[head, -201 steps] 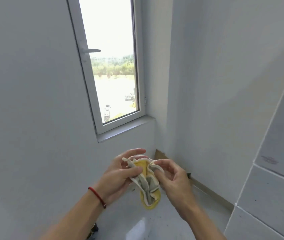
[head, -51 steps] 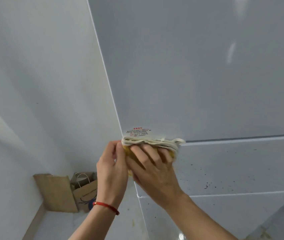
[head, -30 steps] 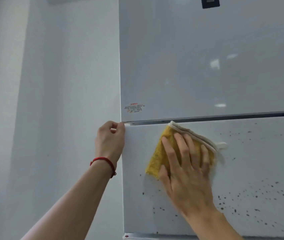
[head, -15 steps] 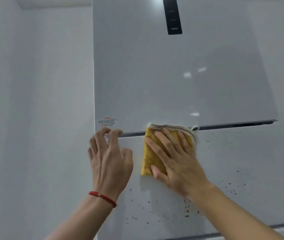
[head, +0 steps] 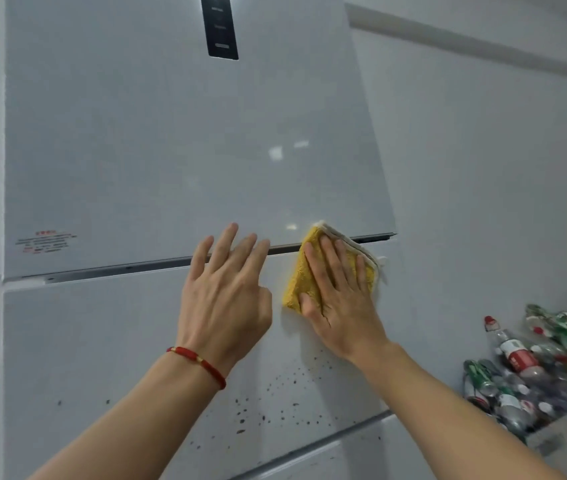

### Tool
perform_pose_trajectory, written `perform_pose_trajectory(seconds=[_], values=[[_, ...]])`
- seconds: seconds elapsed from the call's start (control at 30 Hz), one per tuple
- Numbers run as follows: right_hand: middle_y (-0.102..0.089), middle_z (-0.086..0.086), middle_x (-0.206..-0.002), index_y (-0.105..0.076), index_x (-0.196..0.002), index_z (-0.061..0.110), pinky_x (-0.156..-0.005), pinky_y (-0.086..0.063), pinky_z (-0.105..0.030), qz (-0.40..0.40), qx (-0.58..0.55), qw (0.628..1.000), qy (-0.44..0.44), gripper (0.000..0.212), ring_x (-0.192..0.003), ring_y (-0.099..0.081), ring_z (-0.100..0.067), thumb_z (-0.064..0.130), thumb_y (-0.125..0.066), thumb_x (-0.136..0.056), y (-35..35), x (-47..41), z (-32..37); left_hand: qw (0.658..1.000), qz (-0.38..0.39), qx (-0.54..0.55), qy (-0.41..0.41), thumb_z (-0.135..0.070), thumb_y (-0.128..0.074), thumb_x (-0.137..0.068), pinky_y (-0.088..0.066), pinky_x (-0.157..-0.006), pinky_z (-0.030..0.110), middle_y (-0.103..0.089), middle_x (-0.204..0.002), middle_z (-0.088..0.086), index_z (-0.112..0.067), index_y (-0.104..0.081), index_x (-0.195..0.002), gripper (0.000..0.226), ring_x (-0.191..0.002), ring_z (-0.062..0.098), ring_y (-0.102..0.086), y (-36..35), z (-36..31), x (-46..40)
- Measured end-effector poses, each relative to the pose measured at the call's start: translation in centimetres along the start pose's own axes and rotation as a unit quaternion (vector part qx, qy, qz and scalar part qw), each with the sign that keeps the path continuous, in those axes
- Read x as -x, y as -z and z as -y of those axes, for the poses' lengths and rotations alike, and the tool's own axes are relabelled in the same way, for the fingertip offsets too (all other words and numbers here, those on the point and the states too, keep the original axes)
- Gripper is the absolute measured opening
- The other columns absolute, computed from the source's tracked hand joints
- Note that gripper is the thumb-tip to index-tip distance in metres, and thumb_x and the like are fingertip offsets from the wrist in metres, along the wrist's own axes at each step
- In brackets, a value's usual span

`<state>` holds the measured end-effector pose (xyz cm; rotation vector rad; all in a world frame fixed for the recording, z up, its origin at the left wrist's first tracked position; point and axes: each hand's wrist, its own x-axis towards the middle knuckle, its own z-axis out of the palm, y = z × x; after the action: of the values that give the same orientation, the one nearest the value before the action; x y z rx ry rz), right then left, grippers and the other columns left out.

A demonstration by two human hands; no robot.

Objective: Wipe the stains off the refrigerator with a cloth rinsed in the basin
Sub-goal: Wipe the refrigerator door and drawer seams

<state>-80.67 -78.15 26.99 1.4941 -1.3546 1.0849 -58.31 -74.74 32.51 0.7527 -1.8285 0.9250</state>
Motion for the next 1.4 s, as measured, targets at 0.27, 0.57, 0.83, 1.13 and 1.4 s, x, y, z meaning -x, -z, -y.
perform_pose_trajectory(seconds=[0.27, 0.57, 0.83, 1.13, 1.4], values=[[0.020, 0.003, -0.173, 0.011, -0.165, 0.032, -0.126, 0.010, -0.051, -0.023, -0.076, 0.962, -0.262, 0.079, -0.159, 0.019, -0.017, 0.067, -0.003, -0.096, -0.4, 0.1, -5.2, 0.998, 0.052, -0.027, -0.013, -0.015, -0.043, -0.073, -0.026, -0.123, 0.053, -0.073, -0.118, 0.004, -0.010, -0.060, -0.133, 0.063, -0.150, 0.032, -0.035, 1.3, 0.0, -0.1], [0.023, -0.009, -0.171, 0.018, -0.163, 0.024, -0.126, 0.006, -0.061, -0.033, -0.111, 0.922, -0.370, 0.074, -0.158, 0.022, -0.029, 0.054, -0.002, -0.098, -0.5, -2.2, 4.6, 0.998, 0.014, 0.023, 0.055, -0.015, -0.053, -0.071, -0.047, -0.103, 0.046, -0.071, -0.123, 0.001, -0.012, -0.072, -0.116, 0.050, -0.126, 0.028, -0.059, 6.2, 6.9, 4.7], [0.008, -0.004, -0.175, -0.003, -0.166, 0.027, -0.126, 0.000, -0.064, 0.057, 0.028, 0.967, 0.247, 0.077, -0.159, 0.019, -0.026, 0.056, -0.033, -0.102, -0.7, -1.4, 16.1, 0.997, -0.032, 0.060, 0.038, -0.026, -0.046, -0.079, -0.046, -0.110, 0.045, -0.065, -0.138, -0.003, -0.020, -0.072, -0.128, 0.055, -0.136, 0.021, -0.054, 5.8, 6.3, 6.7], [0.022, -0.013, -0.171, 0.010, -0.165, 0.034, -0.120, 0.006, -0.072, 0.007, -0.073, 0.975, -0.211, 0.077, -0.156, 0.022, -0.040, 0.066, -0.009, -0.098, -1.3, 3.4, 0.7, 0.987, -0.063, 0.004, 0.146, -0.010, -0.053, -0.074, -0.050, -0.095, 0.047, -0.068, -0.126, 0.006, -0.011, -0.072, -0.118, 0.048, -0.117, 0.031, -0.058, 8.0, 12.3, 12.7], [0.011, -0.019, -0.172, -0.002, -0.167, 0.023, -0.122, 0.002, -0.071, -0.011, -0.053, 0.999, 0.002, 0.075, -0.157, 0.013, -0.047, 0.052, -0.027, -0.103, -3.3, 2.2, 21.6, 0.888, -0.078, 0.139, 0.431, -0.004, -0.052, -0.092, -0.039, -0.092, 0.027, -0.067, -0.129, -0.003, -0.016, -0.059, -0.140, 0.050, -0.103, 0.013, -0.057, 9.4, 13.5, 15.8]])
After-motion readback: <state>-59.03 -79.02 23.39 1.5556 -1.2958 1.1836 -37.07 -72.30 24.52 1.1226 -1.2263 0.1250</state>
